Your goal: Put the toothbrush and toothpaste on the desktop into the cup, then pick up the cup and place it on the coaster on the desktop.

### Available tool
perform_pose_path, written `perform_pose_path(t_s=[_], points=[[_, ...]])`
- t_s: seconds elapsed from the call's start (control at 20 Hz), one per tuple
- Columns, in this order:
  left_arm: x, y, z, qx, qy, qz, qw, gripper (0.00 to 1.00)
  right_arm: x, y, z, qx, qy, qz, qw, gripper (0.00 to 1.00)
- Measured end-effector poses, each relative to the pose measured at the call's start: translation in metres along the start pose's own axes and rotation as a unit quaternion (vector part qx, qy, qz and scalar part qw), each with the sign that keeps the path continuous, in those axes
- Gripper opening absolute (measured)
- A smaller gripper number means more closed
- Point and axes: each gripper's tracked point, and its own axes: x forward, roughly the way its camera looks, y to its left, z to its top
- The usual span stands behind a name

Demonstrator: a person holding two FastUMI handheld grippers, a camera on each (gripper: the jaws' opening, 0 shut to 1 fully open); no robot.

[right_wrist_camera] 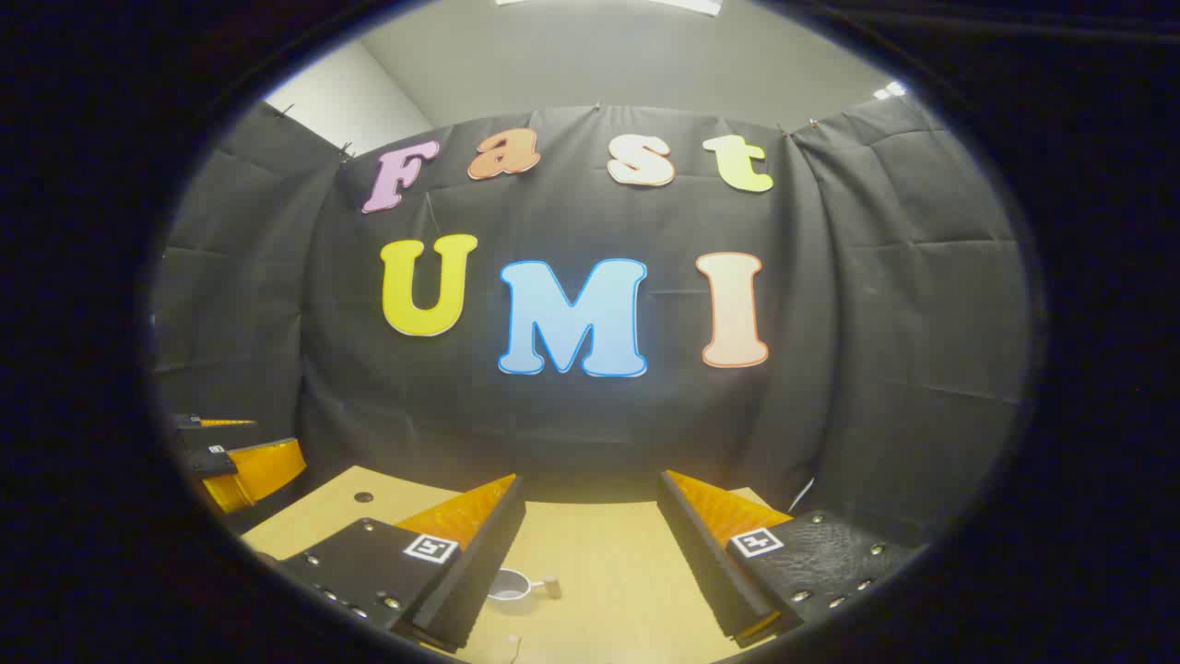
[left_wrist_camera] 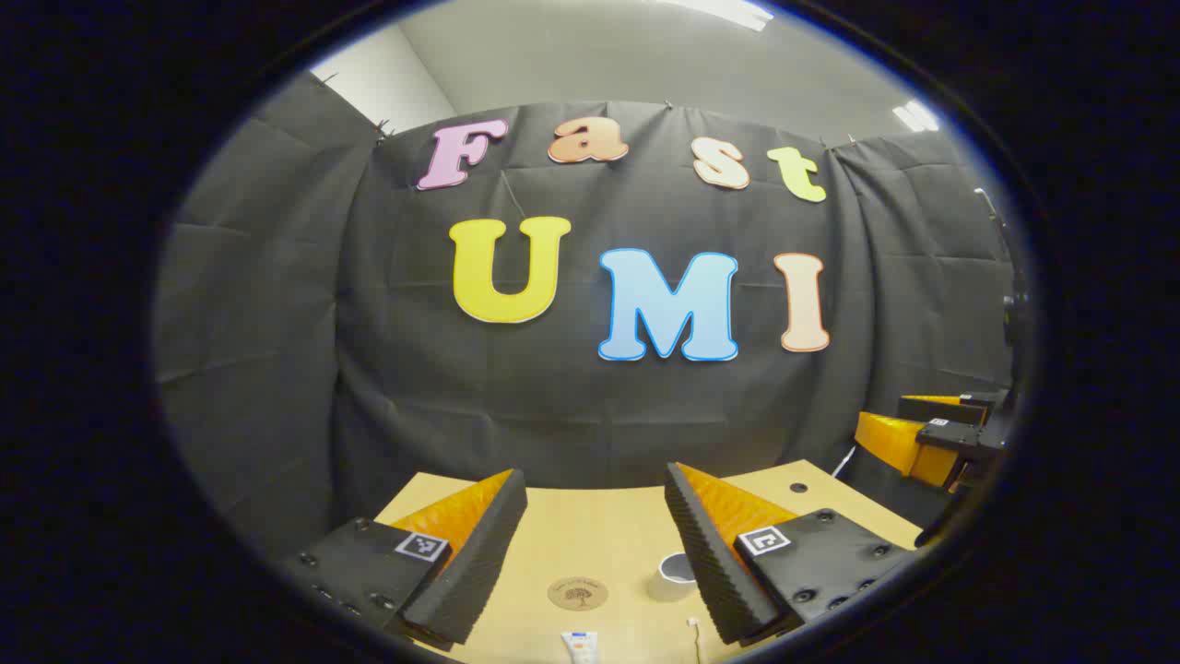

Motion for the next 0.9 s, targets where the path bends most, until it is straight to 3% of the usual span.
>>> perform_pose_path(t_s=[0.3,0.55,0.9], points=[[0.021,-0.002,-0.006,0.012,0.012,0.004,1.000,0.98,0.015,0.007,0.009,-0.029,-0.008,0.014,0.999,0.92],[0.020,-0.003,0.006,0.013,0.005,0.017,1.000,0.98,0.023,0.014,0.014,0.020,-0.004,0.019,1.000,0.92],[0.013,-0.001,0.009,0.017,0.000,0.025,1.000,0.96,0.019,0.020,-0.002,0.010,0.019,0.032,0.999,0.92]])
